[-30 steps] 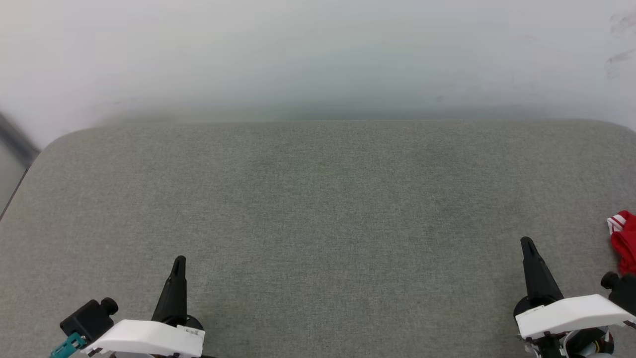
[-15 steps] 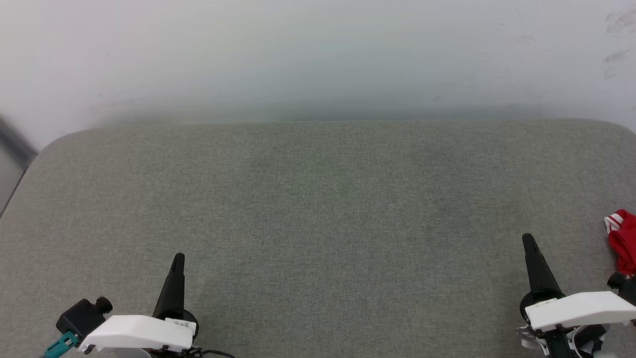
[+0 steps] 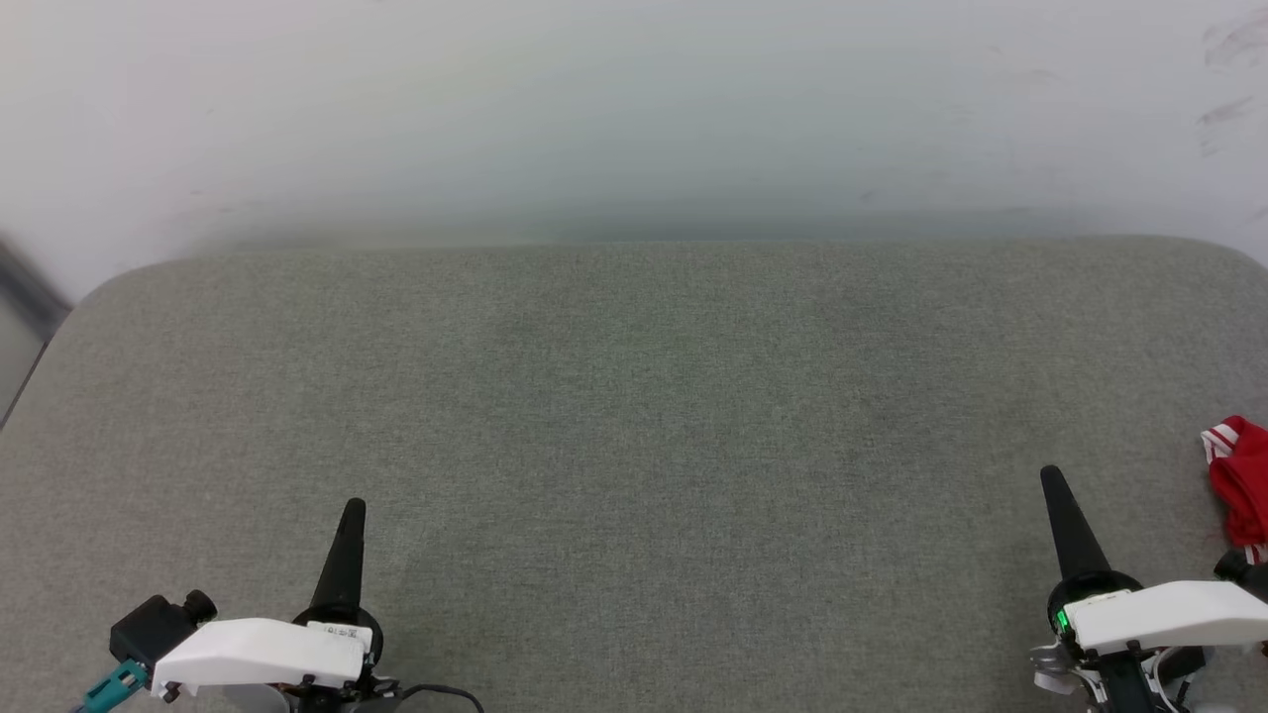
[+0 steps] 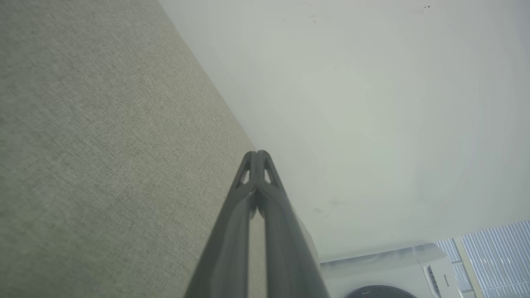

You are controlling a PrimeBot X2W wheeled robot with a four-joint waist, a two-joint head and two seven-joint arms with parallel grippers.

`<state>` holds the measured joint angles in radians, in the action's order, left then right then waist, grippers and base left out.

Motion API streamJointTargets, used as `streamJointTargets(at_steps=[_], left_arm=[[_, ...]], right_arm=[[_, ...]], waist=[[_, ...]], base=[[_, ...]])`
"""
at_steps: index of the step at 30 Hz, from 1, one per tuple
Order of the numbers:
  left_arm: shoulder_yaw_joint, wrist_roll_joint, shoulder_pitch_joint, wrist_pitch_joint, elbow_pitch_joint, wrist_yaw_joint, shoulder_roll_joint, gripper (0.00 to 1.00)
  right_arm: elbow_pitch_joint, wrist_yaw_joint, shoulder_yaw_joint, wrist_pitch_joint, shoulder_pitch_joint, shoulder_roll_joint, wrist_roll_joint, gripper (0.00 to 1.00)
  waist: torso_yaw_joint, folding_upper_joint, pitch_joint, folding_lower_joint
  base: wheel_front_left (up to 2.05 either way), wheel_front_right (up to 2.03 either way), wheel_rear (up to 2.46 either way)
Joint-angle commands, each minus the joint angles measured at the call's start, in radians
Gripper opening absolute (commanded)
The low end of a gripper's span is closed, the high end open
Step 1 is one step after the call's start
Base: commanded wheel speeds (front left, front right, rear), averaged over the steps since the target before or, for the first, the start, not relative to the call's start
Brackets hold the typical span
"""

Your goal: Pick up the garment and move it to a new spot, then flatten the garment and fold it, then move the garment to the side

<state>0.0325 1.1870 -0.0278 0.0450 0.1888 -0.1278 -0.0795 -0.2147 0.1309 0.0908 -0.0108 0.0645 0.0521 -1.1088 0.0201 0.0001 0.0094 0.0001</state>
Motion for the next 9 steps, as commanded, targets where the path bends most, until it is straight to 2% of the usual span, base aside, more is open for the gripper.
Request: streamJointTargets(at_steps=[1,9], left_arm=[[0.003,0.025,-0.026,-0.006,-0.005,-0.003,-0.004,0.00],[0.009,0.091,-0.034,-0.025,0.005,-0.003,-0.004,0.00]], right_arm=[[0.005,0.000,0.004,-0.007,0.028,-0.002,-0.028,0.00],[0.000,0.000,0.007,-0.022,0.031,-0.002,-0.100,0.00]], waist=[[0.000,-0.0001,0.000,-0.0001],[-0.003,-0.0001,-0.001,-0.0001]], base=[[0.00,0.00,0.00],[0.00,0.00,0.00]])
